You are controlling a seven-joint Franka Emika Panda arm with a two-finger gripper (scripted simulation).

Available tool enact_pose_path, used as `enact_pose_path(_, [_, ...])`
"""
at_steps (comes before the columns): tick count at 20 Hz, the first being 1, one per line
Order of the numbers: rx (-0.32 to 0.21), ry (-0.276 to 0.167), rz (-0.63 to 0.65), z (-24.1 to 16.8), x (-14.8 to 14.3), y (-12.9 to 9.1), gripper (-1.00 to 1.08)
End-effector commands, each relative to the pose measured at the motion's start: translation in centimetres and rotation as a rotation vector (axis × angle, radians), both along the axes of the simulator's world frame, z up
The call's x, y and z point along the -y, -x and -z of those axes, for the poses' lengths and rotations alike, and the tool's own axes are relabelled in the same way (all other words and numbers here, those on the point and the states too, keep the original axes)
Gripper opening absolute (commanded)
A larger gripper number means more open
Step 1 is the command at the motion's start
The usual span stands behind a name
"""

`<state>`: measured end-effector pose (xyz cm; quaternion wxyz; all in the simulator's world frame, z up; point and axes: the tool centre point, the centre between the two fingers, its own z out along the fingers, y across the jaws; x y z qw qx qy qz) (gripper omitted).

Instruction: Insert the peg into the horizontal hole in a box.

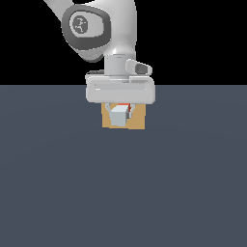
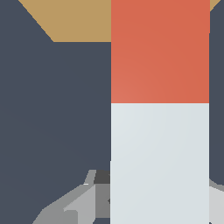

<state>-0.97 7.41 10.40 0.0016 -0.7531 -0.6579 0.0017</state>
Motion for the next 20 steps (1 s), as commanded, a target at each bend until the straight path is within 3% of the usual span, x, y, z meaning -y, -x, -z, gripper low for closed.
enact_pose_path(1, [0.003,-0.001,-0.001,-0.2,-0.6,-0.1,-1.00])
enact_pose_path(13, [0.006,-0.001,-0.001,-0.3,-8.7,-1.2,-1.00])
enact_pose_path(20, [0.006,-0.001,-0.001,-0.3,-10.5,-1.5,-1.00])
